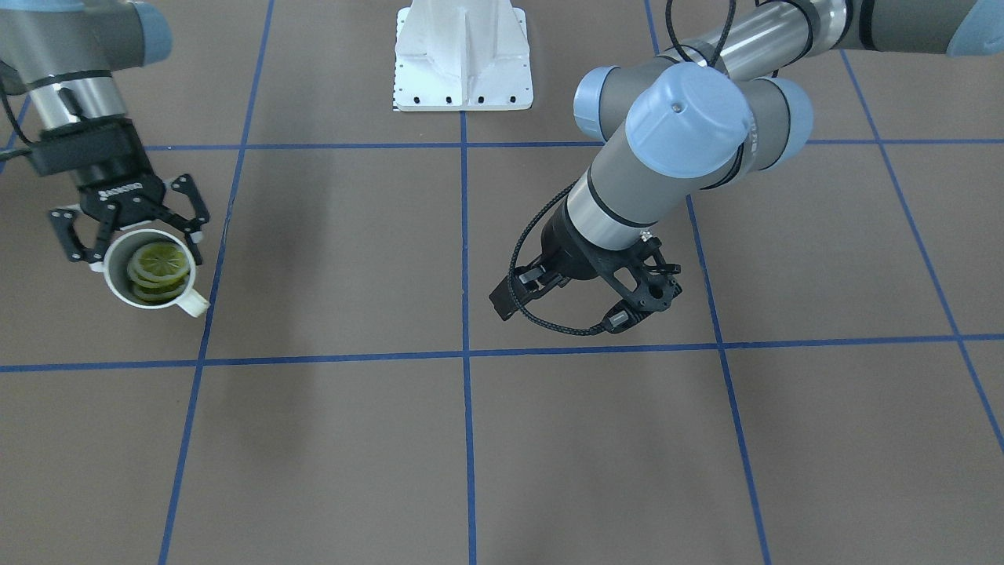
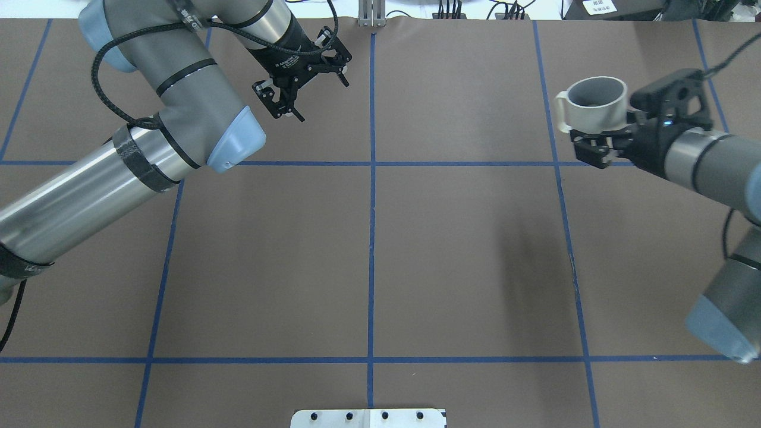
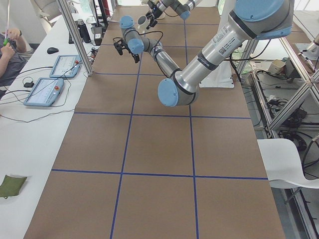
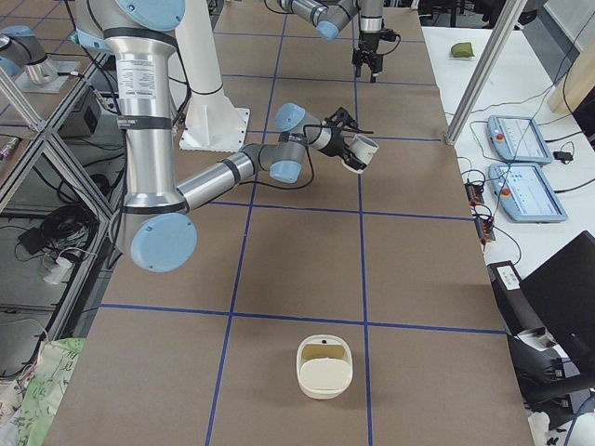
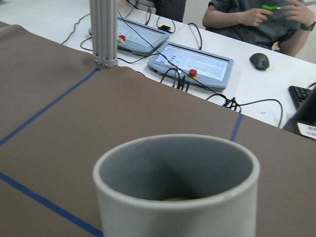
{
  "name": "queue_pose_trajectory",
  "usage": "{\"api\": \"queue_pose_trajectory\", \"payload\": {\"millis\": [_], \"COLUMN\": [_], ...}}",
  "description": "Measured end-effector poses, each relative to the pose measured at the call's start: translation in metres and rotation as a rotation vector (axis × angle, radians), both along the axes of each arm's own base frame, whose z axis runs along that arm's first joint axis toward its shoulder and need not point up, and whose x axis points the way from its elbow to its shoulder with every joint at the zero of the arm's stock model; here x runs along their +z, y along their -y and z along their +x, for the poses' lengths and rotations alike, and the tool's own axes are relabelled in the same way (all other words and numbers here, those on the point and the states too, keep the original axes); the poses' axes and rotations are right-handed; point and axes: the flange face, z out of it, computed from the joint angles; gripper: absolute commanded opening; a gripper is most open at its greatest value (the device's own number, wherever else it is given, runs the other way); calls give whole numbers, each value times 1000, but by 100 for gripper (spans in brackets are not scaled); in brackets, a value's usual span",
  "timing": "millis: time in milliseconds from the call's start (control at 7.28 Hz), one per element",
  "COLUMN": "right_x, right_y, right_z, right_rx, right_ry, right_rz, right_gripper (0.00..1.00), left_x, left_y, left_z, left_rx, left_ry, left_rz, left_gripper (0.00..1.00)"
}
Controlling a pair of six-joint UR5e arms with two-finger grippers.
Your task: Left arm hands cup to right arm to dump lemon
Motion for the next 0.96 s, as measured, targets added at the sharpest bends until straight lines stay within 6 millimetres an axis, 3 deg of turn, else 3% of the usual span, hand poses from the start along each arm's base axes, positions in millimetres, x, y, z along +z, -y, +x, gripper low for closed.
{"api": "queue_pose_trajectory", "payload": {"millis": [275,962], "right_x": [48,180], "right_y": [-40,-83], "right_z": [72,232], "right_rx": [14,37], "right_ry": [22,245], "right_rz": [-17,-94], "right_gripper": [17,11], "left_x": [4,13], "left_y": [2,5], "left_z": [-2,-4], "left_rx": [-14,-34], "left_ry": [9,26], "left_rz": [6,6], "left_gripper": [100,100]}}
